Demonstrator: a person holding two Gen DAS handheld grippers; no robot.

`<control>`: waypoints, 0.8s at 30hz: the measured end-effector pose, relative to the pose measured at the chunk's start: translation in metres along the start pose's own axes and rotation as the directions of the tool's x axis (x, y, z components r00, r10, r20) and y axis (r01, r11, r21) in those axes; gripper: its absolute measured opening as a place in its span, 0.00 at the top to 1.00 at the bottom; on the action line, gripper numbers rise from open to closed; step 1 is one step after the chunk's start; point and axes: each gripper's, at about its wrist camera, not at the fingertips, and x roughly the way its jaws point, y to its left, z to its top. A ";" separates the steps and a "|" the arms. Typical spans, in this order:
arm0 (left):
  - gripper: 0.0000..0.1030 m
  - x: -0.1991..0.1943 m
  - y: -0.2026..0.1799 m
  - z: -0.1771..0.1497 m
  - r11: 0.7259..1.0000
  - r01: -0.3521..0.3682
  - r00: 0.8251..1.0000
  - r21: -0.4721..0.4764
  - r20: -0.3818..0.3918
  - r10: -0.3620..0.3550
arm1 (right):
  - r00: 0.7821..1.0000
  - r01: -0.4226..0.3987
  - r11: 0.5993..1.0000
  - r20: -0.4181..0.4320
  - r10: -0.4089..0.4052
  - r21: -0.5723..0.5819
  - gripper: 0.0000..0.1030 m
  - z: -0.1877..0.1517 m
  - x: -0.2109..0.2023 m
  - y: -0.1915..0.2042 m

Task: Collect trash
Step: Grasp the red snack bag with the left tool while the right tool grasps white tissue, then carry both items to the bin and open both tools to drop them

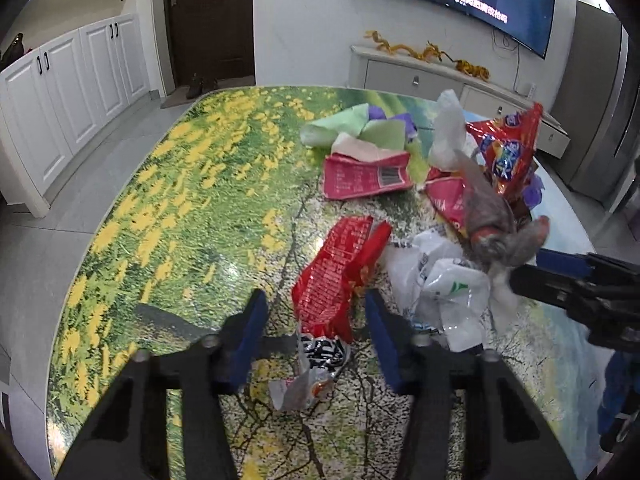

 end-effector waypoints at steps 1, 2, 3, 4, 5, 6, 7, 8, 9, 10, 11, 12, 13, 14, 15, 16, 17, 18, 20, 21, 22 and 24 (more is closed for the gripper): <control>0.69 0.001 0.000 0.000 1.000 0.002 1.000 -0.001 -0.004 -0.002 | 1.000 -0.007 1.000 -0.007 0.007 0.002 0.52 -0.001 0.002 0.000; 0.70 0.000 -0.001 0.000 1.000 -0.003 1.000 0.002 -0.001 0.003 | 1.000 -0.010 1.000 -0.004 0.010 -0.001 0.59 -0.002 0.003 0.000; 0.72 -0.001 -0.001 0.000 1.000 0.002 1.000 0.004 0.000 -0.002 | 1.000 -0.020 1.000 -0.003 0.020 -0.007 0.65 -0.004 0.001 0.001; 0.73 -0.002 -0.002 -0.001 1.000 0.000 1.000 0.007 0.003 0.000 | 1.000 -0.024 1.000 -0.001 0.024 -0.012 0.68 -0.004 0.002 -0.001; 0.74 -0.003 -0.003 -0.002 1.000 -0.006 1.000 0.010 0.006 0.006 | 1.000 -0.027 1.000 0.003 0.027 -0.015 0.72 -0.006 -0.001 -0.002; 0.76 -0.006 -0.004 -0.002 1.000 -0.009 1.000 0.010 0.010 0.009 | 0.999 -0.032 0.999 0.008 0.032 -0.016 0.74 -0.008 -0.004 -0.004; 0.78 -0.009 -0.005 -0.004 1.000 -0.011 1.000 0.008 0.014 0.010 | 0.999 -0.040 0.999 0.014 0.040 -0.014 0.75 -0.011 -0.009 -0.006; 0.78 -0.013 -0.005 -0.004 1.000 -0.012 1.000 0.004 0.021 0.012 | 0.999 -0.049 0.999 0.021 0.049 -0.013 0.76 -0.014 -0.016 -0.008; 0.78 -0.018 -0.004 -0.005 1.000 -0.015 0.999 -0.001 0.031 0.015 | 0.998 -0.053 0.999 0.029 0.053 -0.015 0.77 -0.015 -0.020 -0.009; 0.78 -0.023 -0.004 -0.005 1.000 -0.019 0.999 -0.007 0.039 0.019 | 0.998 -0.055 0.998 0.037 0.055 -0.019 0.78 -0.019 -0.026 -0.010; 0.78 -0.029 -0.003 -0.005 1.000 -0.022 0.999 -0.015 0.048 0.023 | 0.997 -0.060 0.998 0.046 0.061 -0.019 0.79 -0.023 -0.033 -0.012; 0.79 -0.036 -0.003 -0.005 1.000 -0.021 0.998 -0.023 0.061 0.022 | 0.996 -0.067 0.998 0.052 0.068 -0.016 0.79 -0.026 -0.039 -0.013; 0.79 -0.044 -0.005 -0.004 0.999 -0.020 0.997 -0.027 0.074 0.022 | 0.995 -0.075 0.997 0.060 0.075 -0.013 0.79 -0.030 -0.047 -0.016; 0.79 -0.052 -0.007 -0.004 1.000 -0.016 0.996 -0.025 0.089 0.018 | 0.995 -0.079 0.997 0.067 0.080 -0.011 0.80 -0.034 -0.054 -0.019; 0.79 -0.062 -0.011 -0.003 1.000 -0.007 0.994 -0.019 0.104 0.009 | 0.994 -0.082 0.997 0.078 0.082 -0.009 0.80 -0.038 -0.063 -0.023; 0.79 -0.069 -0.017 -0.002 1.000 0.002 0.993 -0.008 0.117 -0.002 | 0.993 -0.081 0.997 0.091 0.081 -0.005 0.80 -0.041 -0.071 -0.027; 0.79 -0.076 -0.025 -0.001 1.000 0.015 0.992 0.009 0.129 -0.016 | 0.991 -0.078 0.997 0.106 0.077 0.003 0.80 -0.045 -0.081 -0.032; 0.79 -0.083 -0.036 0.001 0.999 0.031 0.990 0.029 0.138 -0.035 | 0.990 -0.068 0.998 0.123 0.066 0.015 0.80 -0.048 -0.090 -0.038; 0.79 -0.091 -0.061 0.004 0.994 0.084 0.985 0.072 0.145 -0.094 | 0.988 -0.041 0.998 0.151 0.034 0.049 0.80 -0.058 -0.109 -0.055; 0.79 -0.093 -0.078 0.006 0.988 0.120 0.981 0.098 0.140 -0.134 | 0.986 -0.015 0.997 0.164 0.003 0.073 0.80 -0.063 -0.119 -0.068; 0.79 -0.094 -0.093 0.007 0.981 0.152 0.977 0.119 0.132 -0.168 | 0.985 0.010 0.996 0.173 -0.026 0.094 0.80 -0.067 -0.127 -0.080; 0.79 -0.091 -0.132 0.009 0.959 0.226 0.965 0.169 0.099 -0.245 | 0.977 0.074 0.985 0.187 -0.103 0.158 0.80 -0.084 -0.148 -0.111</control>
